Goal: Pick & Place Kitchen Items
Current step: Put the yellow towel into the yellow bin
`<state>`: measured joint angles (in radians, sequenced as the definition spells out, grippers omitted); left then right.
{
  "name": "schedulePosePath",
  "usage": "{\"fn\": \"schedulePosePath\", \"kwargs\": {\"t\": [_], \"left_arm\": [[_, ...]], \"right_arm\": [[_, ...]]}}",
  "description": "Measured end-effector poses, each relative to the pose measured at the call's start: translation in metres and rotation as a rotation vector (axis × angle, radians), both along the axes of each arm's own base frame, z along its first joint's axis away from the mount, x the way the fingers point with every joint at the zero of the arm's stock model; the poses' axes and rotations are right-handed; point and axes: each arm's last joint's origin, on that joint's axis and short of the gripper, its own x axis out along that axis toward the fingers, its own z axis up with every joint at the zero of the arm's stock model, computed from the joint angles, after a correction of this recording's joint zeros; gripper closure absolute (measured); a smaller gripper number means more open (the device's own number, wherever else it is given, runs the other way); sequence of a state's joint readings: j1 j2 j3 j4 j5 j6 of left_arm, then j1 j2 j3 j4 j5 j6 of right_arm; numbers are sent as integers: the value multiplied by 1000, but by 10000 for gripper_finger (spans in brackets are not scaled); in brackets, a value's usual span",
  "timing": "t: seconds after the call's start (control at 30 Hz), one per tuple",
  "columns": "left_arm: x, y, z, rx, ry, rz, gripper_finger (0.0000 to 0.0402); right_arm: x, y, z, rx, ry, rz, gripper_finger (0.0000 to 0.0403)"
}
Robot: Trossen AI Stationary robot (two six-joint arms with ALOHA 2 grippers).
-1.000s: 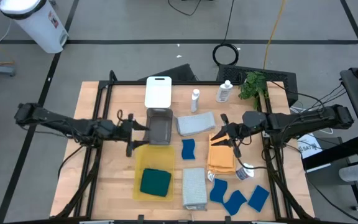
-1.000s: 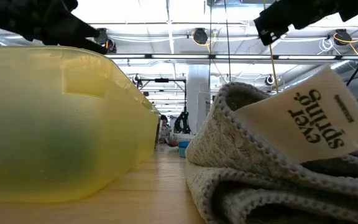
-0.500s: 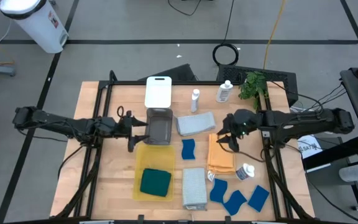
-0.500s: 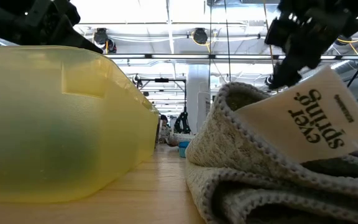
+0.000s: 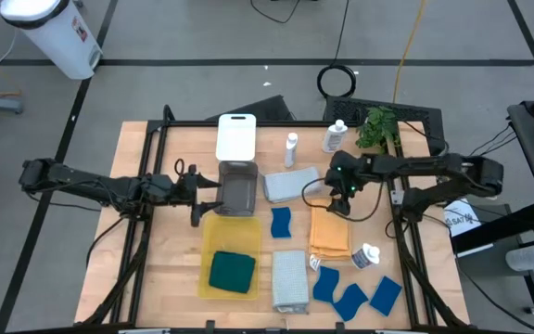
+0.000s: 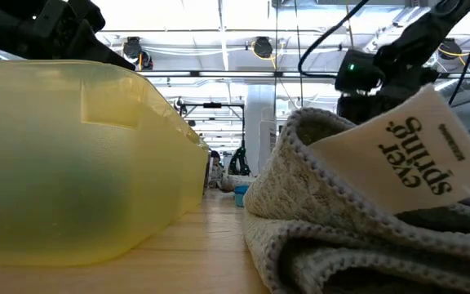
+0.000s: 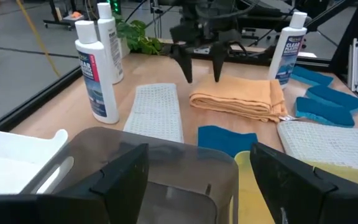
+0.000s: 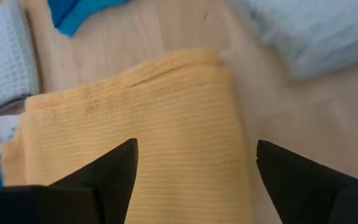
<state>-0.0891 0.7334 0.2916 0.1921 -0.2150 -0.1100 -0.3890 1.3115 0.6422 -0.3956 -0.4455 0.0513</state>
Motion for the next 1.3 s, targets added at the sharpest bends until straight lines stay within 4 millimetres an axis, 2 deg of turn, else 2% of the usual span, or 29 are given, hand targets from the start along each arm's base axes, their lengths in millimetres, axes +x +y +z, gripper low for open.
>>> {"fn": "schedulePosePath", "kwargs": {"t": [0.13,0.3,0.5,0.73,0.97,1.1,1.3], "left_arm": [[0,0,0,1,1,0,121],[0,0,0,1,4,0,121],[0,0,0,1,4,2,121],[0,0,0,0,4,2,121],[0,0,0,-3,-2,3,121],[1,0,3,-24,-32,7,121],[1,0,5,-76,-60,25,121]], "right_arm": [[3,-2,-13,92,33,35,121],[6,2,-26,123,95,82,133],[4,7,-29,179,86,153,176],[3,5,-29,62,89,202,275],[4,5,-29,35,69,235,383],[3,4,-25,-8,57,244,394],[-5,5,-1,-259,57,185,399]]}}
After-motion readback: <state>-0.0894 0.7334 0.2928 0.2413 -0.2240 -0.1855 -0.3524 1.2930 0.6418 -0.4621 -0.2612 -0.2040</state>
